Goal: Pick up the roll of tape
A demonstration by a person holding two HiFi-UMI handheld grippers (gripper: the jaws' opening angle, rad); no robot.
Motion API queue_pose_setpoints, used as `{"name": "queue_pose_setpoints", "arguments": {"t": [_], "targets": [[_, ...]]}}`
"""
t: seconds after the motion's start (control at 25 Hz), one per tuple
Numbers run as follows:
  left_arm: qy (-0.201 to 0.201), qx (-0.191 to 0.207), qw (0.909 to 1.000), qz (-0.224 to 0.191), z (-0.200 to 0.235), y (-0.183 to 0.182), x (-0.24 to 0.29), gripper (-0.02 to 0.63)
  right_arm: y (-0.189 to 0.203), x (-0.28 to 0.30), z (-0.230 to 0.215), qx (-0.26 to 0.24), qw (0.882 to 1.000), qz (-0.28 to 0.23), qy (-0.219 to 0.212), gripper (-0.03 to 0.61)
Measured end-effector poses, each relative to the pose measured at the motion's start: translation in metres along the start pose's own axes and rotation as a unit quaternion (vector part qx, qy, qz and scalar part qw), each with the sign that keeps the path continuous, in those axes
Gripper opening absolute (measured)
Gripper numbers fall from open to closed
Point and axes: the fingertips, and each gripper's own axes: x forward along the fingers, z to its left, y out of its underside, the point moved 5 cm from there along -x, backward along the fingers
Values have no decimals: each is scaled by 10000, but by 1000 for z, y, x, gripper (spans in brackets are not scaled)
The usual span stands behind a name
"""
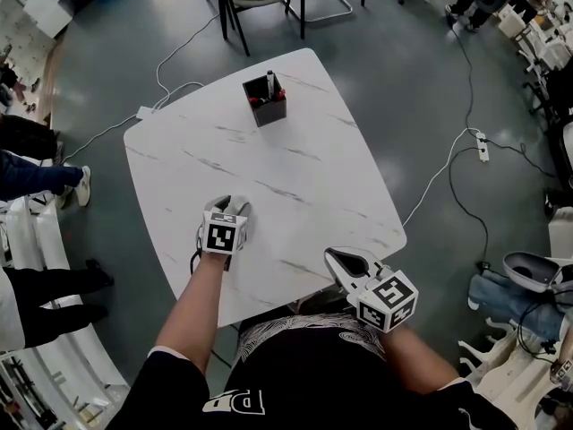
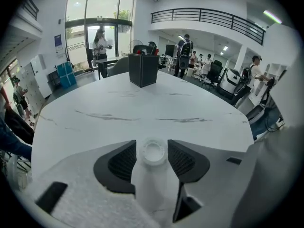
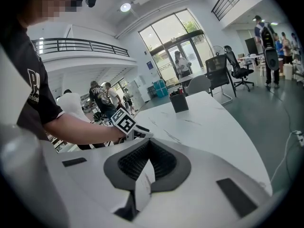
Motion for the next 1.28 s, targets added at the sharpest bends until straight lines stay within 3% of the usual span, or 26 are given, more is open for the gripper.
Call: {"name": "queue_pose_setpoints", "arguments": {"t": [0.32, 0.48, 0.8, 1.04, 1.28], "targets": [[107, -135, 9998, 43, -2, -1, 8, 225, -2, 4, -7, 44, 10000, 16, 33, 3], [169, 45, 9997, 182, -7, 4, 11, 258, -4, 6, -9, 90, 10000, -1, 36, 3], [173, 104, 9997, 161, -6, 9, 15, 259, -1, 5, -8, 118, 9999, 16, 68, 3], [-42, 337, 9993, -122, -2, -7, 17, 259, 3, 2, -9, 162, 9998, 12, 106, 3], [57, 362, 9993, 82, -5, -17, 28, 259, 4, -2, -12, 194, 9997, -23, 170, 3]]}}
